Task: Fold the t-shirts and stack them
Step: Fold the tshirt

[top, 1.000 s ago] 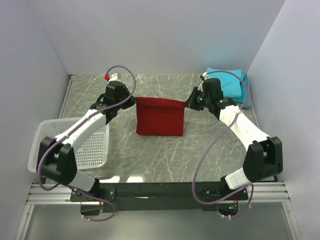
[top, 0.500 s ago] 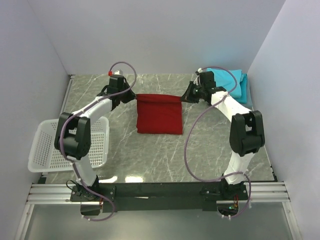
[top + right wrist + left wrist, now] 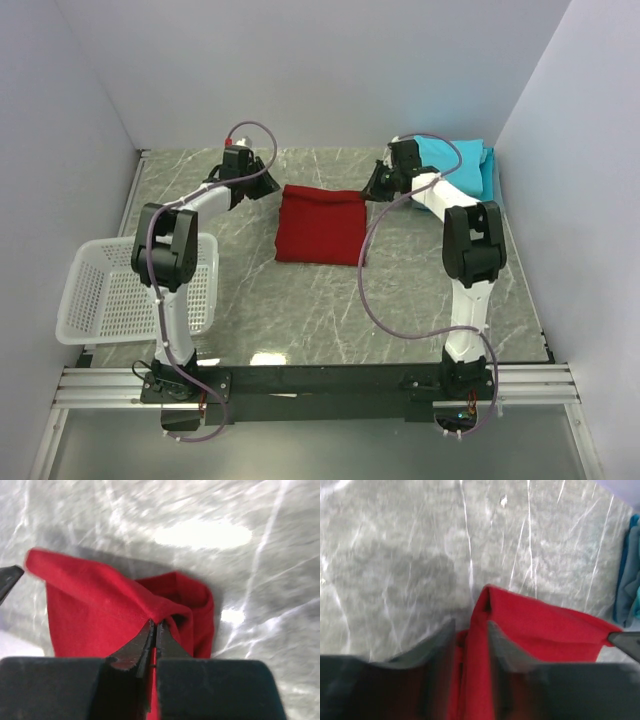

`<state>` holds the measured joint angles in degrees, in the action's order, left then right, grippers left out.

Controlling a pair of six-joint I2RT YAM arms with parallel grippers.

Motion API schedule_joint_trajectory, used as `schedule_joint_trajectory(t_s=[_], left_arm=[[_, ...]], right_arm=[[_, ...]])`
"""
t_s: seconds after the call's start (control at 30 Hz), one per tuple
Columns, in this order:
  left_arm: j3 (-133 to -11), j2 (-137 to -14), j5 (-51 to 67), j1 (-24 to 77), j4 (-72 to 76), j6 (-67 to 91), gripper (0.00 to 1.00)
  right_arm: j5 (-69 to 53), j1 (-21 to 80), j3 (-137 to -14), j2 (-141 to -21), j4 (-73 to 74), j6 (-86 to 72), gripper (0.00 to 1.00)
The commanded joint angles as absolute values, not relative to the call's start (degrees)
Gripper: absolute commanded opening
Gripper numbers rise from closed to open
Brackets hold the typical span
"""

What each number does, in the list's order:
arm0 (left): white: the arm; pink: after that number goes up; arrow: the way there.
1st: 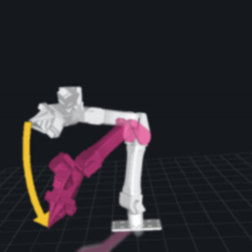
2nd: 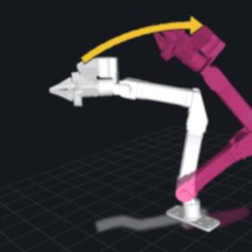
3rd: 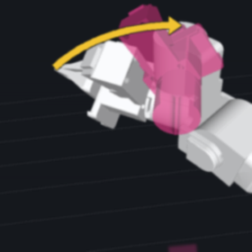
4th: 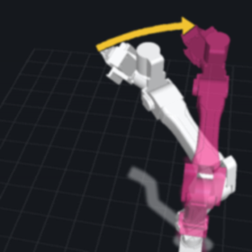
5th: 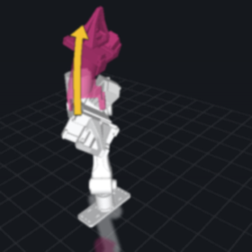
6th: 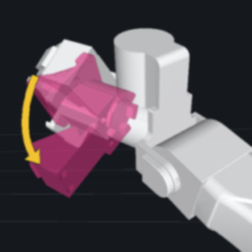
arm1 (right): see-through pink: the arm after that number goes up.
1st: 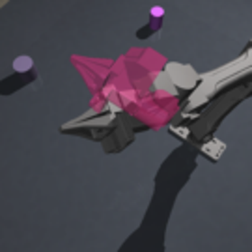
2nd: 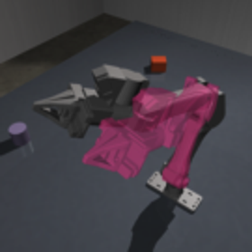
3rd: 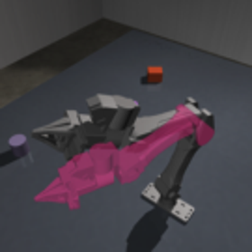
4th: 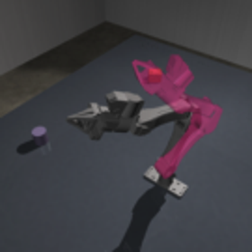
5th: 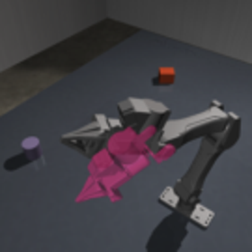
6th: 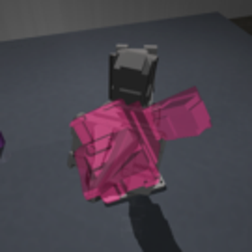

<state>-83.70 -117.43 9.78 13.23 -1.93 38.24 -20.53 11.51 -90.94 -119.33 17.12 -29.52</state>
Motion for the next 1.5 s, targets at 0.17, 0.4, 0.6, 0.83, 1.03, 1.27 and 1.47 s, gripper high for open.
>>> schedule_joint_trajectory(t_s=[0.17,0.4,0.6,0.83,1.03,1.27,1.47], left_arm=[[-88.5,-117.5,12.6,12.3,2.5,36.0,0.83],[-78.8,-104.7,20.2,13.1,5.6,37.9,0.99],[-65.5,-100.3,28.9,18.3,12.9,41.7,0.99],[-47.9,-100.2,33.3,20.8,26.3,45.5,0.99],[-43.2,-101.8,33.7,20.9,25.6,44.2,0.99],[-35.4,-97.5,32.1,21.0,25.5,45.8,1.0],[-24.2,-88.9,30.7,22.7,28.0,48.0,1.0]], right_arm=[[-14.9,9.5,-99.2,-120.6,19.6,-29.4,0.83],[-17.4,12.3,-84.2,-106.4,12.6,-29.9,0.86],[-20.5,17.7,-75.1,-104.2,7.5,-33.8,0.87],[-22.7,20.0,-73.5,-108.4,5.0,-35.8,0.87],[-20.8,21.6,-71.5,-111.3,6.2,-34.0,0.87],[-20.0,22.8,-65.1,-109.4,5.2,-33.2,0.87],[-18.2,24.2,-56.1,-102.7,4.7,-32.7,0.87]])
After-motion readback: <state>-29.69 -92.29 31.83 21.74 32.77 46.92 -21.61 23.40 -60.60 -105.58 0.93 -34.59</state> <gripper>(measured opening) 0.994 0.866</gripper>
